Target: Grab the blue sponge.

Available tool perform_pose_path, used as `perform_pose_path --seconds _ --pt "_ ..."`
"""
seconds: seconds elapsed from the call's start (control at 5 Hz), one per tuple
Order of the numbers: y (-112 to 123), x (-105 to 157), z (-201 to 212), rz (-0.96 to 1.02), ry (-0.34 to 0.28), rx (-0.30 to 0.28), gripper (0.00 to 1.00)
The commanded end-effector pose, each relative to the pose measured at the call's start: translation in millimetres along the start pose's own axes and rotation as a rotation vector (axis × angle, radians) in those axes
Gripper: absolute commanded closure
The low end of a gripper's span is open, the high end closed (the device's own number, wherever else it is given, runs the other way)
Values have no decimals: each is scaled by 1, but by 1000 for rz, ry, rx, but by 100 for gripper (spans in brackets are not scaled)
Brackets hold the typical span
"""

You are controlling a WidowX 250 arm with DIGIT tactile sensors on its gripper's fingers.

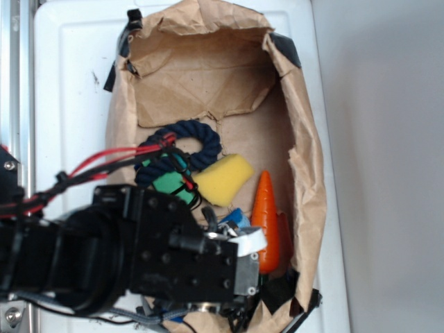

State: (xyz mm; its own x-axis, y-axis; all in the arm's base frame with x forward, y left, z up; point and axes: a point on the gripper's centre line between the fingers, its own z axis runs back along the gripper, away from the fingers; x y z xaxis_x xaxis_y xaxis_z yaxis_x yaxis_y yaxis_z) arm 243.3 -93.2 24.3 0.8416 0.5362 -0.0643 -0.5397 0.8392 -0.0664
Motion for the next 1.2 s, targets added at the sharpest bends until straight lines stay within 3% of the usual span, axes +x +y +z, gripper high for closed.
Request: perform_pose_path --seconds 0.0,0.4,0.8,1.0 --pt "0 16 33 -48 11 -39 100" --pt "30 57 98 -32 58 -12 100" --pt "63 60 155 -56 -6 44 100" --pt "73 53 174 -133 1 -34 100"
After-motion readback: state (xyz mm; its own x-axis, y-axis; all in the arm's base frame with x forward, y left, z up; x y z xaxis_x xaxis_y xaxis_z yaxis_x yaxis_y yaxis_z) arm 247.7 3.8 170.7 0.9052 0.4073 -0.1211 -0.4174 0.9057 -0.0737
